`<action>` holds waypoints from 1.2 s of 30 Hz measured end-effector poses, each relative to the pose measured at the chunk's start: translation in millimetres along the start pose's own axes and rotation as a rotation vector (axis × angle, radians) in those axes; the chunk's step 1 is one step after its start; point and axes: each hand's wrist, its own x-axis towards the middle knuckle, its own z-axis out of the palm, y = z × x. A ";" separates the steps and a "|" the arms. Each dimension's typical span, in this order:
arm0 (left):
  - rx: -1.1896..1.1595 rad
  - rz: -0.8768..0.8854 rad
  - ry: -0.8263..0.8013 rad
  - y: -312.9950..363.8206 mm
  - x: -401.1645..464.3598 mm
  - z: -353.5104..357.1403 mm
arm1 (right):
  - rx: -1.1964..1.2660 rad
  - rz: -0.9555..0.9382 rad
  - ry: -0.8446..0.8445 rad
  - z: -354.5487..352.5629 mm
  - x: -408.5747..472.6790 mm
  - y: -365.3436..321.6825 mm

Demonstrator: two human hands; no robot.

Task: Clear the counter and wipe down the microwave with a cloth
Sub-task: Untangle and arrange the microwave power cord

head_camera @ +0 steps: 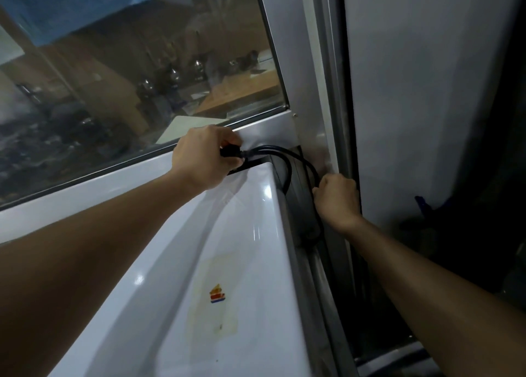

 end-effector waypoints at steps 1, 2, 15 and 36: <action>0.017 0.003 0.009 -0.6 1.1 -0.9 | 0.075 0.017 -0.018 2.9 1.9 -3.1; 0.036 0.006 0.019 -1.4 2.3 -2.4 | 0.164 0.038 -0.044 6.5 4.1 -6.9; 0.096 0.007 -0.003 -7.8 -2.1 3.9 | 0.264 0.113 -0.239 39.1 -0.5 5.8; 0.107 -0.027 0.034 -15.7 -3.7 -6.7 | 0.310 0.022 -0.072 14.8 9.1 -30.7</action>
